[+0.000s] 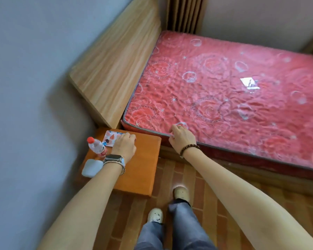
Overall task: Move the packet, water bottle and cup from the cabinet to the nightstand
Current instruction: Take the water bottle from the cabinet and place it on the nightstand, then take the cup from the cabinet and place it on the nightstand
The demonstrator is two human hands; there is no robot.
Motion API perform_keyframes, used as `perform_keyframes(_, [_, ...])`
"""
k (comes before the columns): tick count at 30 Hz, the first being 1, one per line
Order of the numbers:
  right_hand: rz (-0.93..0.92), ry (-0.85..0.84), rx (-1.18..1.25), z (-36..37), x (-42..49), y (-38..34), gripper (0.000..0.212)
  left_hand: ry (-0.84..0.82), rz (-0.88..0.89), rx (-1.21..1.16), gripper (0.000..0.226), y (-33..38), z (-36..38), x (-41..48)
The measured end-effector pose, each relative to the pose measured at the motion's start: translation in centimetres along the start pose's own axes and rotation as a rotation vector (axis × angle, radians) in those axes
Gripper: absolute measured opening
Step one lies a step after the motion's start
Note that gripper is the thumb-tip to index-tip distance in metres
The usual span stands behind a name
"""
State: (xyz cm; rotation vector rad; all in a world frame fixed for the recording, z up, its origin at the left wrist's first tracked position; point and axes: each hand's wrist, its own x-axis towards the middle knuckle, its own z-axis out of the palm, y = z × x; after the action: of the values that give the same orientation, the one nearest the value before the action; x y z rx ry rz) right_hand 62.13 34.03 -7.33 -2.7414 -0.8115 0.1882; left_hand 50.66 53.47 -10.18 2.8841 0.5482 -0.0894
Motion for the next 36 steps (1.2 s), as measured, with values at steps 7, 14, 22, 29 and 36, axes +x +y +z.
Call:
perform_keyframes(7, [0.422, 0.129, -0.060, -4.7, -10.5, 11.0, 0.023, -0.025, 0.471, 0.064, 0.020, 12.0, -0.3, 1.3])
perform_keyframes(14, [0.746, 0.268, -0.126, -8.2, -25.1, 16.9, 0.020, -0.064, 0.882, 0.059, 0.021, 26.9, 0.7, -2.0])
perform_keyframes(22, [1.149, 0.313, -0.141, -8.0, -44.8, 17.3, 0.017, -0.108, 1.268, 0.073, 0.020, 38.6, 2.1, -15.0])
perform_keyframes(29, [1.424, 0.344, -0.120, -6.1, -60.4, 11.9, 0.013, -0.152, 1.504, 0.112, 0.018, 42.1, 3.9, -28.5])
perform_keyframes(36, [1.692, 0.395, -0.129, -4.5, -74.1, 5.1, 0.010, -0.222, 1.745, 0.065, 0.020, 44.6, 6.3, -41.8])
